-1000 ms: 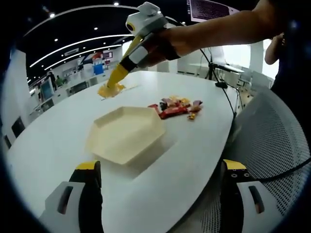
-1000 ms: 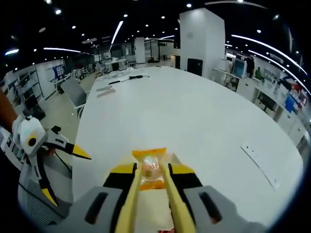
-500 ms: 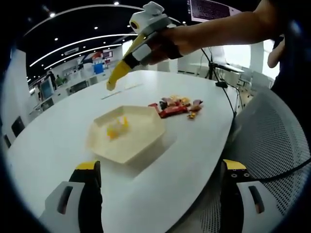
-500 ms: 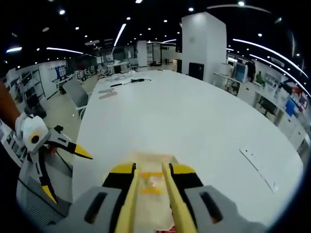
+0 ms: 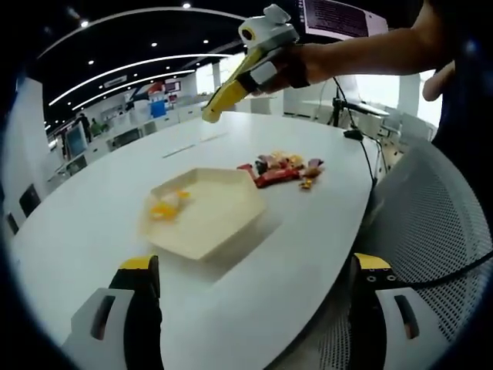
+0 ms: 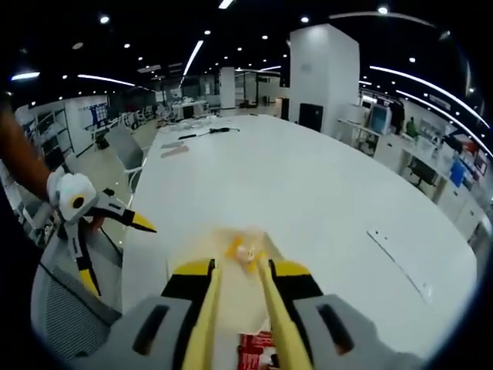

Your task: Place the target food into the container with the food tongs after gripping and lifting it, then release it inside without dropping or visibly crushing the food.

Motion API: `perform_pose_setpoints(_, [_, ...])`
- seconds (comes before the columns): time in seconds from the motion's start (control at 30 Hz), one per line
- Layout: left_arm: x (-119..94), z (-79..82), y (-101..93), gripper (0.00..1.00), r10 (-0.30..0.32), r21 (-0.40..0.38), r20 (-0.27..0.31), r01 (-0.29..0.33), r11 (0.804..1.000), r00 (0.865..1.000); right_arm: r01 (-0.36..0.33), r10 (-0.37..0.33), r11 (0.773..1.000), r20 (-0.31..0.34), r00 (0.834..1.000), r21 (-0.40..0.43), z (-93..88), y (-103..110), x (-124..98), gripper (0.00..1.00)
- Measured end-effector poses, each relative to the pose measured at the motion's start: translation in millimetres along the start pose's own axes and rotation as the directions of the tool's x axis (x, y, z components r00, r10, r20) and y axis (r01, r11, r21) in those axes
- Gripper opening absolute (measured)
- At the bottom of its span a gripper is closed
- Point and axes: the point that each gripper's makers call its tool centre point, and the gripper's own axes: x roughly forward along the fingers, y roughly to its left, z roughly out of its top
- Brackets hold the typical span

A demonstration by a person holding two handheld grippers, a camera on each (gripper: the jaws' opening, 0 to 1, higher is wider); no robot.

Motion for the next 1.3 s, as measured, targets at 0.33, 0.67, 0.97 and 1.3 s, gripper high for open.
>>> perform_pose_setpoints(0.33, [0, -0.6, 0.8, 0.99, 0.003, 0.000, -0.003, -0.003, 1.000, 1.000, 0.037, -0.037, 0.999, -0.014, 0.999, -0.004, -35.2, 0, -43, 0.27])
perform_pose_setpoints(0.67, [0, -1.9, 4.4, 0.99, 0.021, -0.006, -0.007, -0.021, 1.000, 1.000, 0.019, -0.021, 0.999, -0.045, 0.999, -0.035, -69.4, 15, -71, 0.26])
perform_pose_setpoints(0.97, [1, -2.7, 3.5, 0.99, 0.018, -0.015, -0.015, -0.019, 1.000, 1.000, 0.001, -0.003, 0.999, -0.045, 0.999, -0.037, -93.0, 23, -80, 0.26])
perform_pose_setpoints(1.3, [1, -2.8, 2.6, 0.99, 0.012, -0.008, -0.017, -0.012, 1.000, 1.000, -0.019, 0.017, 0.999, -0.059, 0.998, -0.033, -119.7, 33, -80, 0.26])
